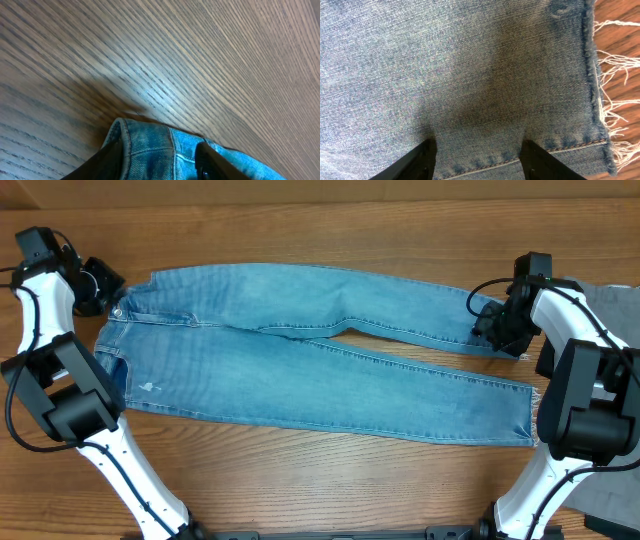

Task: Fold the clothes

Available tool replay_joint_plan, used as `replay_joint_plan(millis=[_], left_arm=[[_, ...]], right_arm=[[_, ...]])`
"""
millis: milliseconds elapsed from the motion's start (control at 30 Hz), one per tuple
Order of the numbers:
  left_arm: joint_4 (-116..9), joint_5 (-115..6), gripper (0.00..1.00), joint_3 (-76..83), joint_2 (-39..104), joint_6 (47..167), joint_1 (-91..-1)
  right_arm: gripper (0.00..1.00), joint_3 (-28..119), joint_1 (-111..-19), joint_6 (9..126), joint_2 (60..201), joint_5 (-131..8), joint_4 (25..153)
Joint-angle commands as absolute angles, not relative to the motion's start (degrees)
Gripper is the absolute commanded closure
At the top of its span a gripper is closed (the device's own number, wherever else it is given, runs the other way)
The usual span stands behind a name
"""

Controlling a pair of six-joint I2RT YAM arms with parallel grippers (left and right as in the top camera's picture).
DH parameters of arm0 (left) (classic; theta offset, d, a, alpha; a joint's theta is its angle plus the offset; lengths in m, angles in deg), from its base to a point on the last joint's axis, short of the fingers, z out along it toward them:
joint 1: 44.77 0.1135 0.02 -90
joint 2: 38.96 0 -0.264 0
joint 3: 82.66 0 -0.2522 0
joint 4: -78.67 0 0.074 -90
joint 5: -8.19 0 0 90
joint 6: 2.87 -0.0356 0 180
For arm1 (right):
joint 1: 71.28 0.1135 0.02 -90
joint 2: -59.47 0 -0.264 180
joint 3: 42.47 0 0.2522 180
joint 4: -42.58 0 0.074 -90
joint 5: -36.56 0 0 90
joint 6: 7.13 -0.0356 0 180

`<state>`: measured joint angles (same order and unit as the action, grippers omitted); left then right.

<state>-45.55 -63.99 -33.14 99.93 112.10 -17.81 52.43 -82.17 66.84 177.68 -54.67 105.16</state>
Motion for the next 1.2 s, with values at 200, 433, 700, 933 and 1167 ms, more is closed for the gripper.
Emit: replay_joint_plan(millis=[200, 433, 700, 933, 1167], left_arm=[[-44.54, -61.80, 0.42, -33.04, 100.34, 111.82, -18.69], [-44.26, -61.83, 0.49, -33.04, 100.34, 111.80, -19.32], [-43.97, -61.85, 0.67, -33.04, 100.34, 111.54, -19.30], [-43.80, -61.85, 0.79, -33.04, 100.34, 110.66, -19.30], [-45.76, -59.22, 0.96, -33.23, 100.32, 110.68, -19.04]], right_arm=[[0.41, 49.24, -83.31, 66.86, 180.09, -50.91, 105.86], [0.81, 49.24, -83.29, 66.88, 180.09, -50.91, 105.86], [0.96, 49.24, -83.31, 66.84, 180.09, -50.93, 105.40], [0.96, 49.22, -83.29, 66.84, 180.09, -50.93, 104.35], [0.96, 49.22, -83.29, 66.86, 180.09, -50.91, 104.35]])
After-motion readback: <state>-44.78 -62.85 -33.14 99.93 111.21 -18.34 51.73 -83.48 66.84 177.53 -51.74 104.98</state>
